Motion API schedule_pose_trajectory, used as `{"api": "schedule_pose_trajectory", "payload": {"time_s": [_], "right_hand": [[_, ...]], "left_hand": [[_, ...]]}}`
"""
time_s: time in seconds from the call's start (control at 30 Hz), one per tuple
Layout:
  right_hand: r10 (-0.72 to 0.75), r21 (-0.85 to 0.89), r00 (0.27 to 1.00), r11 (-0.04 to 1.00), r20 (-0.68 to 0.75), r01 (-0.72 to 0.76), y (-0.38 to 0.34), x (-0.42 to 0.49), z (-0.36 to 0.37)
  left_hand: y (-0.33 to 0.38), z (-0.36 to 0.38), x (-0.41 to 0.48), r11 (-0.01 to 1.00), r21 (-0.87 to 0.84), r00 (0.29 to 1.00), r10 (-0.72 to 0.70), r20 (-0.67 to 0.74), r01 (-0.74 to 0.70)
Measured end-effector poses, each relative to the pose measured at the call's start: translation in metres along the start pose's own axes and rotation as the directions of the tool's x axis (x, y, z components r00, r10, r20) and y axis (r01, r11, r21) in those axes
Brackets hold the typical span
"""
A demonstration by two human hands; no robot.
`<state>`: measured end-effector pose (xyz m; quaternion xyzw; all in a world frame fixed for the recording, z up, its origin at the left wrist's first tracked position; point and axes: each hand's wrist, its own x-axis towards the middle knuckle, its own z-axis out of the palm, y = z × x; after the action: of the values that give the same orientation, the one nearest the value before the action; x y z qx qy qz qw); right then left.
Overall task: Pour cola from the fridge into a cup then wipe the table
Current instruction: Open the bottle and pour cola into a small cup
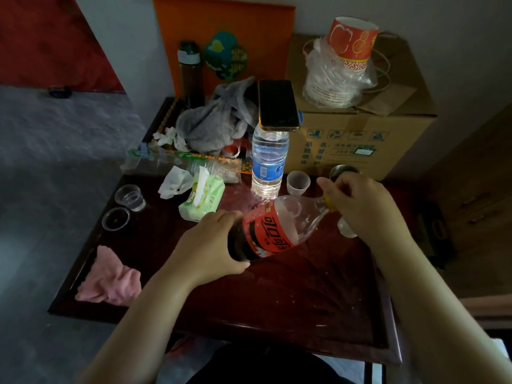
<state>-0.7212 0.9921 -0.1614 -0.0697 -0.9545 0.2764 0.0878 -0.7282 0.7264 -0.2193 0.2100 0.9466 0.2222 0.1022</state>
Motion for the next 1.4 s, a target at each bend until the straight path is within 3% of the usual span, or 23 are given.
{"api": "schedule_pose_trajectory", "payload": {"time_s": [0.13,0.2,0.37,0.53,0.73,0.87,1.0,1.1,1.17,1.4], "right_hand": [[0.078,-0.098,0.997,0.992,-0.030,-0.080,-0.001,-0.003,0.003],[0.066,-0.068,0.996,0.995,-0.056,-0.070,0.000,-0.003,0.005],[-0.070,0.077,0.989,0.994,-0.129,0.080,-0.002,-0.009,-0.001],[-0.270,0.337,0.962,0.902,-0.046,0.269,-0.001,-0.016,-0.010],[-0.239,0.629,0.971,0.758,0.021,0.173,0.000,-0.017,-0.013],[-0.241,0.732,0.966,0.675,0.098,0.094,-0.001,-0.015,-0.016],[-0.201,0.739,0.963,0.674,0.178,0.004,-0.002,-0.015,-0.018],[-0.027,0.454,0.992,0.891,0.123,-0.031,-0.006,-0.015,-0.018],[-0.005,0.273,0.997,0.962,0.083,-0.018,-0.007,-0.014,-0.016],[-0.148,0.353,0.970,0.933,0.191,0.073,-0.005,-0.012,-0.022]], "left_hand": [[0.002,0.001,-0.001,0.999,0.048,0.999,0.001,-0.036,0.001],[0.003,0.004,-0.002,0.999,0.046,0.999,0.004,-0.032,-0.002],[0.001,0.003,-0.001,0.998,-0.054,1.000,0.010,-0.027,-0.012],[-0.004,-0.007,0.005,0.976,-0.208,0.992,0.079,0.096,-0.058],[-0.003,-0.013,0.004,0.958,-0.271,0.988,0.123,0.090,-0.095],[-0.004,-0.012,0.004,0.953,-0.287,0.987,0.126,0.099,-0.093],[-0.008,-0.012,-0.001,0.965,-0.252,0.993,0.090,0.077,-0.068],[-0.010,-0.013,-0.001,0.968,-0.245,0.995,0.066,0.069,-0.047],[-0.012,-0.013,-0.001,0.971,-0.235,0.996,0.059,0.074,-0.040],[-0.018,-0.011,-0.001,0.976,-0.217,0.995,0.040,0.088,-0.020]]}}
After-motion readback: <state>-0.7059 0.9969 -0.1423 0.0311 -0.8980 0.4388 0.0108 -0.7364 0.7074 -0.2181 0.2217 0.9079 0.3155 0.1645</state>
